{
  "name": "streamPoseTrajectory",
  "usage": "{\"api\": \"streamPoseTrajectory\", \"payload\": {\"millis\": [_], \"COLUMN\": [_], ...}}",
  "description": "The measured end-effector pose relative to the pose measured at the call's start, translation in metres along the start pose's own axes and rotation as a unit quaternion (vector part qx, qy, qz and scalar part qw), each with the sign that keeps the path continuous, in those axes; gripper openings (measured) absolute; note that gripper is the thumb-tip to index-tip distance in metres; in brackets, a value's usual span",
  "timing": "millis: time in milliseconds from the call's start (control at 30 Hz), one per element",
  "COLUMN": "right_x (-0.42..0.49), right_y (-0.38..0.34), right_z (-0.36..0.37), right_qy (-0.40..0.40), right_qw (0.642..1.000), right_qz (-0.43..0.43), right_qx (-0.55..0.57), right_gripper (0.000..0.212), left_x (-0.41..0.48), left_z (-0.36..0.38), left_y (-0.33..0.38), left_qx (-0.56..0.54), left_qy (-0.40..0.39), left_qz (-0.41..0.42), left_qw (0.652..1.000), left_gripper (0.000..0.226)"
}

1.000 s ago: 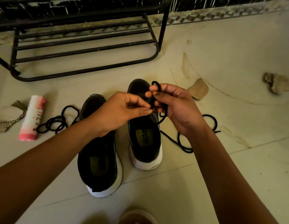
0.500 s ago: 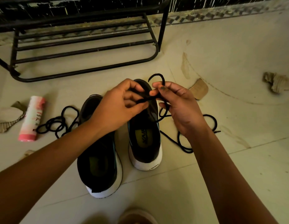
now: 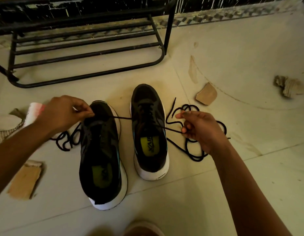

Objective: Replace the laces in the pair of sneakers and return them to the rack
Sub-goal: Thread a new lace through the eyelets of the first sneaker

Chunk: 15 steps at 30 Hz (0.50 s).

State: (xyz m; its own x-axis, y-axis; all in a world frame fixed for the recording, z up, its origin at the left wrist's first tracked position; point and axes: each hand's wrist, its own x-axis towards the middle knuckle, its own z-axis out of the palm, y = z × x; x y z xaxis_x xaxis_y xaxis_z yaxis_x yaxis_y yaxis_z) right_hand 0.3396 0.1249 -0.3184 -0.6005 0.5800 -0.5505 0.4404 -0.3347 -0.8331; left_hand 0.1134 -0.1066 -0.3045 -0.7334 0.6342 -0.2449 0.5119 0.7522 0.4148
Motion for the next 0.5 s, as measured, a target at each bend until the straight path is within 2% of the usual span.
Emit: {"api": "streamPoseTrajectory", "payload": {"millis": [67,100,167,200,267,367,433,500], "right_x": [0.004,0.006,0.005,0.003,-0.003,-0.006,-0.008,-0.009], "right_y": [0.008,0.011,0.014,0.013,0.009,0.013,0.018,0.021], "right_z": [0.003,0.005,0.008,0.009,0.011,0.018,0.024,0.028], "right_qy": [0.033,0.056,0.087,0.083,0.029,-0.047,-0.032,-0.012], "right_qw": [0.993,0.976,0.938,0.932,0.935,0.92,0.913,0.927], "right_qz": [-0.024,-0.052,-0.108,-0.137,-0.185,-0.206,-0.225,-0.231], "right_qx": [-0.114,-0.202,-0.317,-0.324,-0.301,-0.33,-0.34,-0.294], "right_gripper": [0.017,0.017,0.038,0.043,0.032,0.024,0.023,0.021], "left_x": [-0.002,-0.003,-0.006,-0.007,-0.009,-0.013,-0.015,-0.015], "left_z": [0.008,0.012,0.021,0.026,0.036,0.056,0.062,0.062], "left_y": [0.008,0.015,0.032,0.042,0.059,0.079,0.086,0.088], "left_qx": [0.04,0.058,0.059,0.049,0.039,0.076,0.092,0.088], "left_qy": [0.019,0.039,0.057,0.056,0.038,0.045,0.06,0.069], "left_qz": [0.034,0.071,0.163,0.211,0.29,0.354,0.371,0.371], "left_qw": [0.998,0.995,0.983,0.975,0.956,0.931,0.922,0.922], "left_gripper": [0.006,0.011,0.027,0.031,0.039,0.046,0.046,0.042]}}
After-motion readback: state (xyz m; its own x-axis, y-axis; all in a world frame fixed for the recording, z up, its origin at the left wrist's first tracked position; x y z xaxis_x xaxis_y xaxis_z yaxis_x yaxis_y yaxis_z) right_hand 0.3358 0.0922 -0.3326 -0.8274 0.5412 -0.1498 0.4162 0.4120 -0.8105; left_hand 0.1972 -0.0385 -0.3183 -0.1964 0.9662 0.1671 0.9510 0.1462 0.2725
